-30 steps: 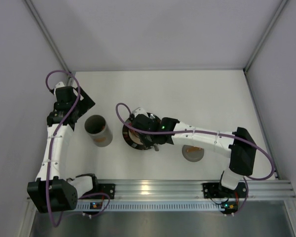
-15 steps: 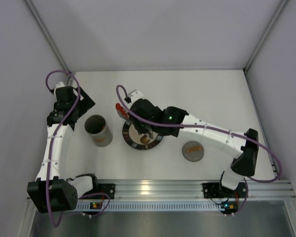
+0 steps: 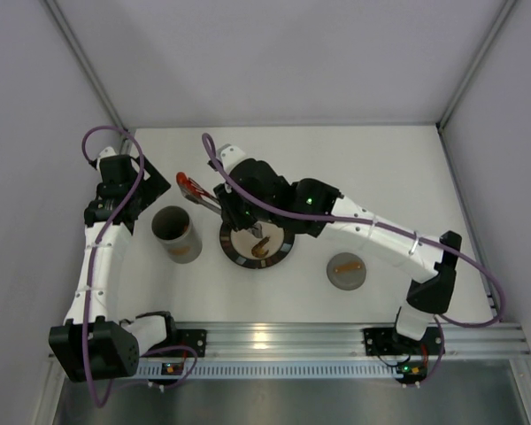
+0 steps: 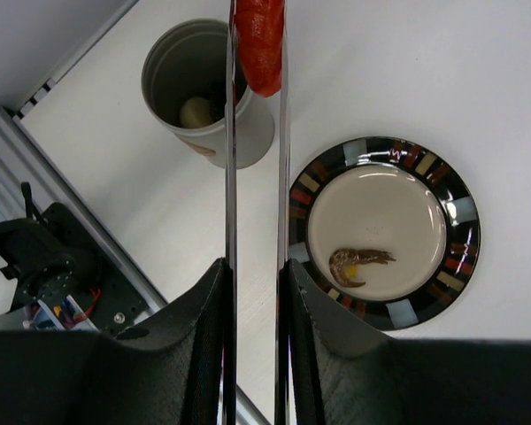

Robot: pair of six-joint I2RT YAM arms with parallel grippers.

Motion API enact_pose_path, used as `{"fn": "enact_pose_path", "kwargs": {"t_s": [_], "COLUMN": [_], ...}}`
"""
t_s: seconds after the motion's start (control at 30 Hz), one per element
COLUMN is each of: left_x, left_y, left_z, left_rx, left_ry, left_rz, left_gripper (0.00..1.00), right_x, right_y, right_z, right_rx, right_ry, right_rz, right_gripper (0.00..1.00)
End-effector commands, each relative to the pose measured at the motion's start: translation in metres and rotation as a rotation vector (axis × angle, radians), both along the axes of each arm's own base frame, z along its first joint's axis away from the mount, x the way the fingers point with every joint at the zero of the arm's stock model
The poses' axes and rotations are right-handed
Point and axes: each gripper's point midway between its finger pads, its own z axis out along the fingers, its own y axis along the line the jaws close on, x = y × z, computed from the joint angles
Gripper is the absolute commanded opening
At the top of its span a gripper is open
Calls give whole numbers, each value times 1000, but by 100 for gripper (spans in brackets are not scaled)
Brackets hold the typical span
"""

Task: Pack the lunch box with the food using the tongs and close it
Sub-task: Place the fake food in the packing box.

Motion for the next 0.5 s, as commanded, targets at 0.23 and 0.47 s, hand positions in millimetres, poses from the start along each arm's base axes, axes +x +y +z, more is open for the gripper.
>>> {"fn": "enact_pose_path", "kwargs": {"t_s": [0.23,0.47], "left_x": [10,10], "left_y": [4,5], "left_z": [31,32], "left_rx": [9,8], "left_ry": [-107,-106], "left_rz": [19,22], "left_gripper": [99,99], "right_x": [-19,-22], "right_y": [15,28], "right_z": [8,7], "right_rx": [18,27], "right_ry": [-2,10], "right_rz": [67,98], "right_gripper": [12,13]}}
